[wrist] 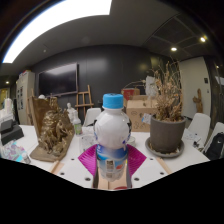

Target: Pour water

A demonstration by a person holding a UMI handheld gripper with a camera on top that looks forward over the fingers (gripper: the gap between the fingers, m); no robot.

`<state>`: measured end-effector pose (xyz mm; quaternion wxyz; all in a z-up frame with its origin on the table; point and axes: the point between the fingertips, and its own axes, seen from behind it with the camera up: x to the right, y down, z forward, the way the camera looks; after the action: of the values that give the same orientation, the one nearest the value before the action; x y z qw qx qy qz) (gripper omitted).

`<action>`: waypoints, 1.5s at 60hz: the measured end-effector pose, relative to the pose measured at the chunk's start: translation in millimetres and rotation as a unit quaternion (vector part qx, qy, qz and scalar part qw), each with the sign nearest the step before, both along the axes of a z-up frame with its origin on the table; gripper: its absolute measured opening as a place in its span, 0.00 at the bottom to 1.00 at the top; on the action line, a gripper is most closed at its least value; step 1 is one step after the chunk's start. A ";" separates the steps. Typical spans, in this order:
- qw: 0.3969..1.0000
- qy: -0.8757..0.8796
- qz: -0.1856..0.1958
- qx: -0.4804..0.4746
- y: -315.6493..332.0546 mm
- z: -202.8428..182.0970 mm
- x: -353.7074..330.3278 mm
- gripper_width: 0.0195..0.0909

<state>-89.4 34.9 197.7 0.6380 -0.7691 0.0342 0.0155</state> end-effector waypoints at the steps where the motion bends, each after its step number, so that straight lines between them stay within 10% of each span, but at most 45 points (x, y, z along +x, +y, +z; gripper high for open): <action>1: 1.000 -0.007 0.000 -0.007 -0.9 -7.5 3.6 0.24; 28: 0.995 -0.040 0.005 -0.086 -17.3 -127.9 18.1 0.28; 38: 0.994 -0.034 -0.004 -0.102 -22.9 -130.8 19.5 0.49; 43: 0.992 -0.018 -0.003 -0.121 -32.2 -130.3 15.7 0.94; 90: 0.984 -0.044 -0.028 -0.170 -321.4 19.1 -88.1 0.93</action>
<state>-177.5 -286.4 216.8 0.4992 -0.8649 0.0300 -0.0425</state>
